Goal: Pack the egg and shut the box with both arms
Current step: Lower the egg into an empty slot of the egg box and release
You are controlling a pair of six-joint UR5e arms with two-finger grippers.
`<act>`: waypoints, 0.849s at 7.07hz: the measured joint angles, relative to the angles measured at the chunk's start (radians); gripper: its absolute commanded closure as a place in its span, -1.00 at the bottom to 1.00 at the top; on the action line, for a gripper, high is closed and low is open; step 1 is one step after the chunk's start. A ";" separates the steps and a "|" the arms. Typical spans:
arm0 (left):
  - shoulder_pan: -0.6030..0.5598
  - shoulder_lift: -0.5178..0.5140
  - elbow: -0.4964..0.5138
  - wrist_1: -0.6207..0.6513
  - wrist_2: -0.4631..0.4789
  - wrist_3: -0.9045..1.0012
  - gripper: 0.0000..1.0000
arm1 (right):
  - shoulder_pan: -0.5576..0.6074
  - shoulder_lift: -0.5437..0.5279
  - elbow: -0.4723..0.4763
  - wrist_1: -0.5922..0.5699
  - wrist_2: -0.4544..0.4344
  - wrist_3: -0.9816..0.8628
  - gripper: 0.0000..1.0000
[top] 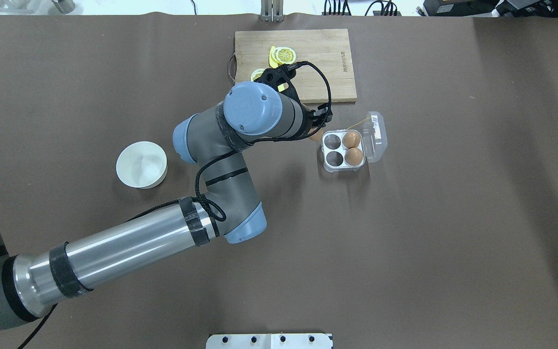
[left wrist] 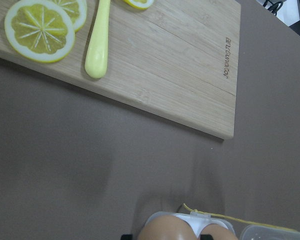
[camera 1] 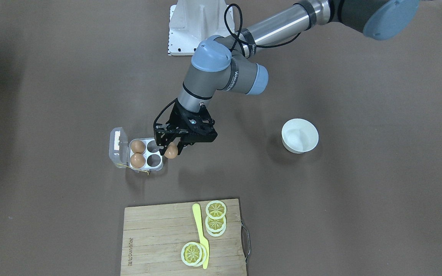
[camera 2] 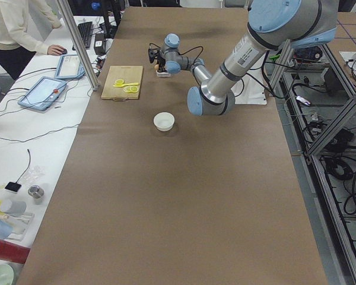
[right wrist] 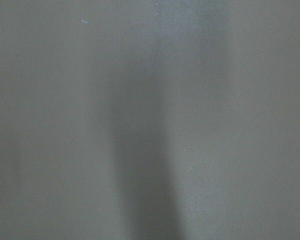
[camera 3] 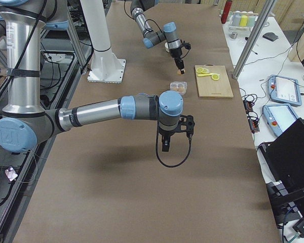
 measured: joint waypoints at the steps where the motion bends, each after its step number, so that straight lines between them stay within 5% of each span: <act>1: 0.010 -0.009 0.004 -0.002 0.019 -0.001 1.00 | -0.001 0.000 0.000 0.000 0.000 0.000 -1.00; 6: 0.048 -0.058 0.078 -0.059 0.097 -0.001 1.00 | -0.015 0.000 0.000 0.000 0.000 0.000 -1.00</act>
